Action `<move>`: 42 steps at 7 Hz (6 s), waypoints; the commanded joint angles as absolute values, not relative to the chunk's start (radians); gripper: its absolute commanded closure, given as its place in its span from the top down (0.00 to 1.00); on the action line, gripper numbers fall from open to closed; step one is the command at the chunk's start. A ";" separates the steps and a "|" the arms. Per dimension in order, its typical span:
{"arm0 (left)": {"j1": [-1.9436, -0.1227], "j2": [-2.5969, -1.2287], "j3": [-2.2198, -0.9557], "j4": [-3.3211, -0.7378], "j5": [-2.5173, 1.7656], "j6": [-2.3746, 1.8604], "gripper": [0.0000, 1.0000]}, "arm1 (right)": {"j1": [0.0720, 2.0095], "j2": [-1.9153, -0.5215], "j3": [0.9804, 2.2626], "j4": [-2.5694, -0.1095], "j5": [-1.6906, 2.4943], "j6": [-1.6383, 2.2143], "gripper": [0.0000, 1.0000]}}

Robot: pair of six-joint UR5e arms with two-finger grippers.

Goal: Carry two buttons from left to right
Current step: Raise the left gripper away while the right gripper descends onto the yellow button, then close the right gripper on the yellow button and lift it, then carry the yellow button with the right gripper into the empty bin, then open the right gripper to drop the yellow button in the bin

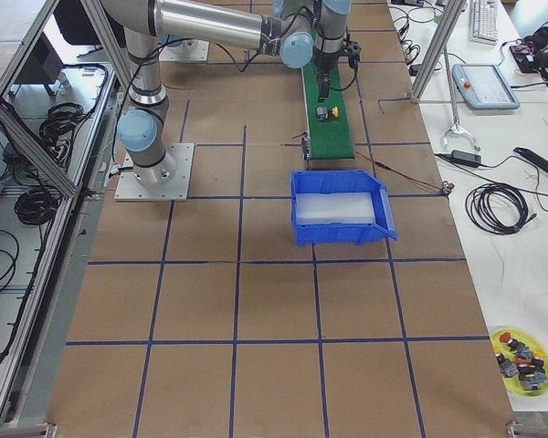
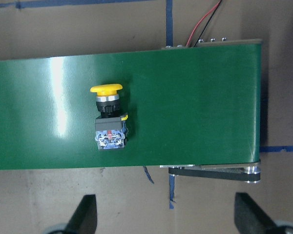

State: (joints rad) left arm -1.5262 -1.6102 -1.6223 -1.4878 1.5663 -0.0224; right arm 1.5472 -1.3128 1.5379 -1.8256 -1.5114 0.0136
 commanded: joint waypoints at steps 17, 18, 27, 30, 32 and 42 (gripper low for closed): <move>-1.523 -1.574 -1.629 -1.505 1.571 0.002 1.00 | 1.490 -1.159 1.407 -1.737 -1.592 -0.066 0.02; -1.523 -1.575 -1.626 -1.505 1.569 -0.002 1.00 | 1.432 -1.202 1.337 -1.612 -1.592 -0.130 0.03; -1.523 -1.582 -1.621 -1.505 1.568 -0.011 1.00 | 1.046 -1.203 1.535 -1.859 -1.581 -0.500 0.03; -1.523 -1.579 -1.626 -1.505 1.568 -0.009 1.00 | 1.046 -1.148 1.630 -1.986 -1.586 -0.471 0.04; -1.523 -1.582 -1.623 -1.505 1.568 -0.009 1.00 | 1.036 -1.140 1.660 -1.993 -1.588 -0.462 0.06; -1.523 -1.600 -1.603 -1.506 1.563 -0.011 1.00 | 1.031 -1.193 1.603 -1.974 -1.575 -0.465 0.99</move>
